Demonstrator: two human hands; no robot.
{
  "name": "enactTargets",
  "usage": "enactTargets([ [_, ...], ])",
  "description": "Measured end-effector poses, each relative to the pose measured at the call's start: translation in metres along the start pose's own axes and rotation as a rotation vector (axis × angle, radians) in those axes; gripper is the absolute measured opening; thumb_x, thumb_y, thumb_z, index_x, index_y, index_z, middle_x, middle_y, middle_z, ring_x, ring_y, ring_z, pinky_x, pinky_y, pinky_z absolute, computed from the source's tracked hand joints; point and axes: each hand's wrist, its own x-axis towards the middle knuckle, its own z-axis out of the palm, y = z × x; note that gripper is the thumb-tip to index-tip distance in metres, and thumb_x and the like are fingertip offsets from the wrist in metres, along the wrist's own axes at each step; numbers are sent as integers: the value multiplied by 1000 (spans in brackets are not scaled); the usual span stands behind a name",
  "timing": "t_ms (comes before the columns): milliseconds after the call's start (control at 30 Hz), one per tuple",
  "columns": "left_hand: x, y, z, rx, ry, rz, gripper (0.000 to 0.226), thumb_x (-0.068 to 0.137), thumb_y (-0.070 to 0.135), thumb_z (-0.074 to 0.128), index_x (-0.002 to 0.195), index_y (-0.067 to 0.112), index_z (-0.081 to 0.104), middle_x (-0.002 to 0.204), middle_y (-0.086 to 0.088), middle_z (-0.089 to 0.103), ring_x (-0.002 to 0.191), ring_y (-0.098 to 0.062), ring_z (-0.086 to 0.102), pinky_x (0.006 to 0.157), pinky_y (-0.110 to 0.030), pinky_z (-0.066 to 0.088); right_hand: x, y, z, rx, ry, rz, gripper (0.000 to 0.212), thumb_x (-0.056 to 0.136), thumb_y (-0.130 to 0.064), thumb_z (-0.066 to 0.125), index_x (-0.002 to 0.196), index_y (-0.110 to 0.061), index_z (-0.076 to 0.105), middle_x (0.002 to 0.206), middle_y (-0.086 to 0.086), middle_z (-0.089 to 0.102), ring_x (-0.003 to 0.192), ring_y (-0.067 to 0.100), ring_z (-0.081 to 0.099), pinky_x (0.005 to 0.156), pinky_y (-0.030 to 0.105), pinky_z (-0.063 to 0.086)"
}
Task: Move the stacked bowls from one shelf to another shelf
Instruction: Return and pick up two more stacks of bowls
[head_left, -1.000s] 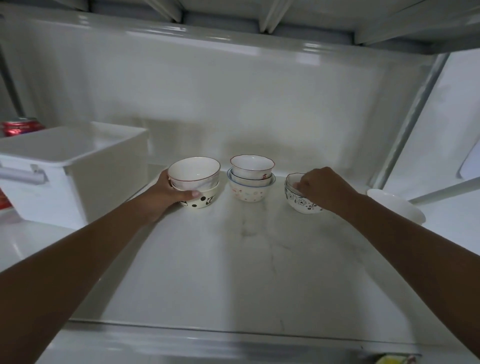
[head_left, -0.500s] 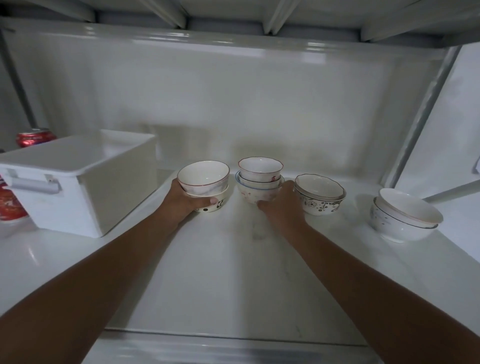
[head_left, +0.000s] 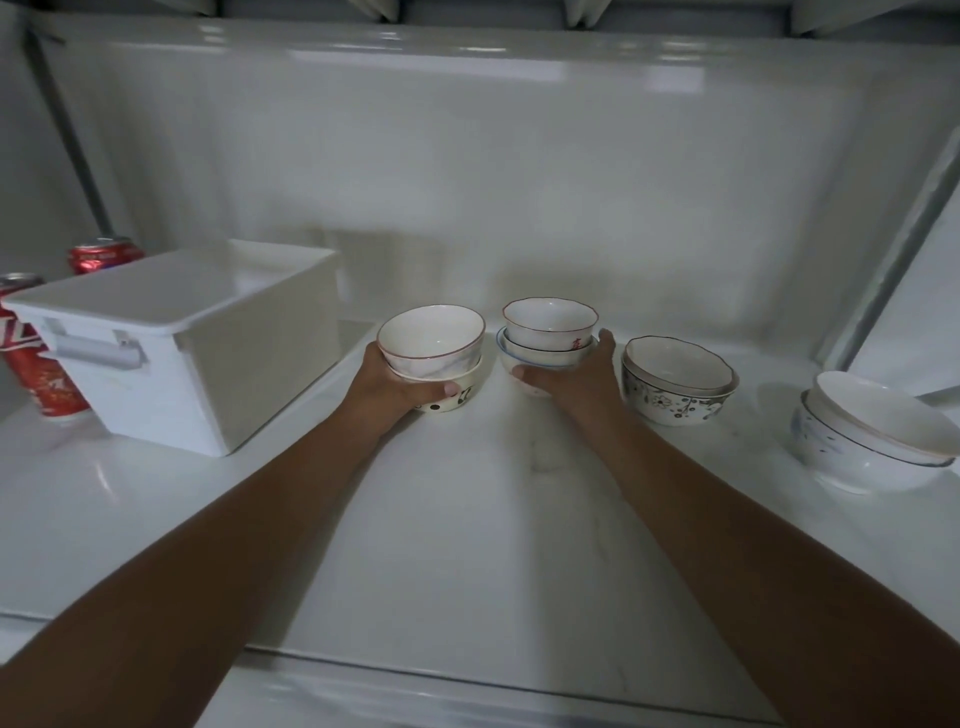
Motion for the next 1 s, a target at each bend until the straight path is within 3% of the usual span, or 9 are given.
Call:
enactTargets([
  [167, 0, 3, 3, -12, 6, -8, 91, 48, 18, 94, 131, 11, 56, 123, -5, 69, 115, -22, 64, 96, -37, 54, 10, 5, -1, 22, -14, -9, 126, 58, -21, 97, 154, -6, 16, 149, 6, 43, 134, 19, 47, 109, 35, 40],
  [333, -1, 6, 5, -28, -19, 16, 83, 57, -1, 88, 132, 8, 54, 125, -9, 67, 116, -23, 64, 85, -24, 53, 13, 11, -4, 88, -49, -22, 114, 53, -20, 98, 145, -10, 32, 135, 2, 54, 120, 19, 57, 100, 38, 51],
  [567, -6, 9, 3, -60, -110, -3, 78, 63, -7, 82, 134, 9, 53, 129, -11, 65, 121, -28, 60, 95, -36, 53, 9, 20, -10, 195, -230, -49, 110, 33, -31, 98, 131, -18, 50, 122, -2, 67, 108, 16, 68, 91, 40, 59],
  [700, -10, 12, -1, -59, -158, -15, 78, 65, -8, 81, 135, 10, 52, 130, -11, 64, 122, -28, 59, 100, -42, 51, 3, 20, -17, 262, -321, -78, 82, 44, -13, 94, 113, -30, 53, 116, -5, 68, 102, 9, 68, 82, 29, 58],
  [833, -12, 11, -4, -95, -175, -32, 79, 65, -7, 82, 136, 10, 51, 132, -13, 62, 125, -31, 57, 104, -49, 46, 3, 22, -22, 320, -391, -124, 70, 59, 16, 85, 108, -25, 56, 103, -8, 70, 89, -2, 69, 73, 19, 56],
  [1000, -16, 11, -4, -163, -206, -35, 82, 64, -8, 80, 137, 10, 49, 132, -13, 62, 125, -31, 57, 99, -41, 50, -1, 19, -24, 350, -451, -132, 100, 47, -10, 97, 136, -8, 52, 129, 16, 66, 121, 36, 62, 98, 51, 53],
])
